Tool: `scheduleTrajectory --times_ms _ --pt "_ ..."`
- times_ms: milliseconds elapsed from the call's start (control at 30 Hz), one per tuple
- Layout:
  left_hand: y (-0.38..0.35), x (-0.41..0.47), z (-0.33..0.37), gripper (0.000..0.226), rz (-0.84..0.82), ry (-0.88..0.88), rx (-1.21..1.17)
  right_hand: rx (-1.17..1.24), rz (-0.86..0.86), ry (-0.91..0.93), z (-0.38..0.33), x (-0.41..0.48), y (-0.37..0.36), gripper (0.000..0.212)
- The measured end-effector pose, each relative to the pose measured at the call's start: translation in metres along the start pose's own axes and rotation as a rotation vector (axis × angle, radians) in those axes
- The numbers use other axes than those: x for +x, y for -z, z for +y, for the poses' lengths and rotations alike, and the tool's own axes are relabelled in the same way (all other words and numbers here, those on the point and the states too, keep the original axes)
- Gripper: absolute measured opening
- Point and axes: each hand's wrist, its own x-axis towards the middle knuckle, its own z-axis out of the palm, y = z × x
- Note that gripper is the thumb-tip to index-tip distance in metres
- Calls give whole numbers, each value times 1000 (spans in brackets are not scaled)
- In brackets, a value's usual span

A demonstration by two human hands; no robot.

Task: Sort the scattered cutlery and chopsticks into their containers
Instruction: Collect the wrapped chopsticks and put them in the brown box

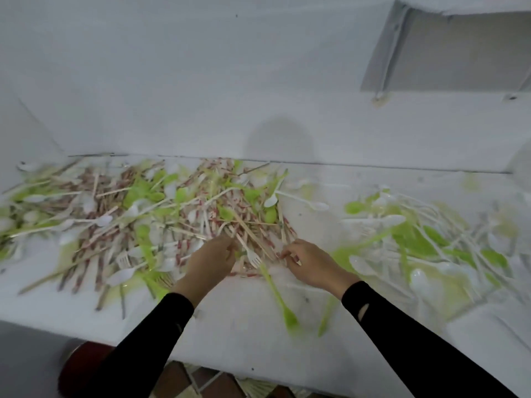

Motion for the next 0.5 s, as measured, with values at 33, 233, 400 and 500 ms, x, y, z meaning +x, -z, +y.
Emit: scheduleTrajectory --times_ms 33,233,400,500 --pt "1 -2 -7 16 -4 -20 12 -13 -8 0 -4 5 -8 24" --pt "-8 -3 -44 12 88 -268 6 -138 137 -10 -18 35 -41 24" --pt "-10 13 -37 23 134 -321 5 -128 267 -119 -11 57 -35 30" --pt "-7 25 -27 20 95 -353 -15 -99 235 -191 -10 72 -30 33"
